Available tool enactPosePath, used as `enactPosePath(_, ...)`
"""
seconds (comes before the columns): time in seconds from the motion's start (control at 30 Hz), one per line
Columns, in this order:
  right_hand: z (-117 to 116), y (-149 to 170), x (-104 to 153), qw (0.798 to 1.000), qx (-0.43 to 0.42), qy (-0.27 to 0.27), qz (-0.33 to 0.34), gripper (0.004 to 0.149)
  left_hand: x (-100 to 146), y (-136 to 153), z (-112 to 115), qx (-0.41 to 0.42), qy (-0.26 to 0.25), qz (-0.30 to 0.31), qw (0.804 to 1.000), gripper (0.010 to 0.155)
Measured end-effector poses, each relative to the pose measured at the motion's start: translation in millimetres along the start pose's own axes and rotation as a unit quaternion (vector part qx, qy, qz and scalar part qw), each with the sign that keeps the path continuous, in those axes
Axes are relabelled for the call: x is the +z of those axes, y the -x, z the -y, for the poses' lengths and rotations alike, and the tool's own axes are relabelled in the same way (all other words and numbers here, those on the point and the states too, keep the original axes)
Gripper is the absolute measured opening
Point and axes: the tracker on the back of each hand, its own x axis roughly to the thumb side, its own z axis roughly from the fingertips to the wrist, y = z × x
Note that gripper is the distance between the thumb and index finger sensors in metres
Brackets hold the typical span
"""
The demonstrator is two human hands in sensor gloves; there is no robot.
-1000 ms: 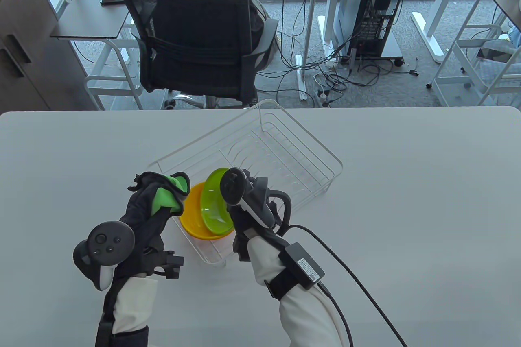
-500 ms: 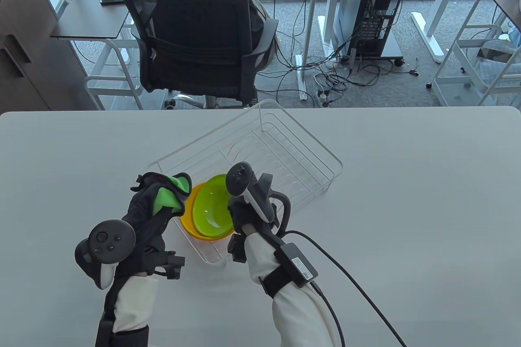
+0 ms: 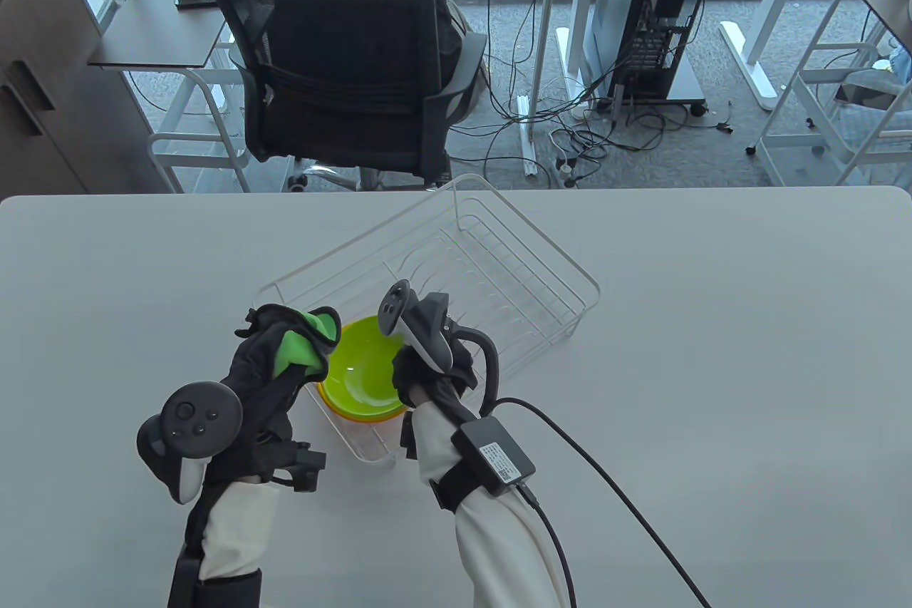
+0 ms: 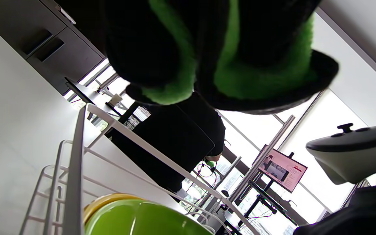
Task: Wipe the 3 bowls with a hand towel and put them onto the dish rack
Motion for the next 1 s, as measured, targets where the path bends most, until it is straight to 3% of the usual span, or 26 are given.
enactPosePath(0.7,2.0,-0.5,6.3,0.998,0.055,-0.025,-0.007,0.052,-0.3,-4.8,13.0,-0.029,0.027,0.01,0.999,0.051)
enactPosePath(1.0,24.8,21.3,21.6,0.996,-0.014,0.052,0.064,0.049,0.5,-8.1,9.2,-0.05,0.015,0.02,0.998,0.052)
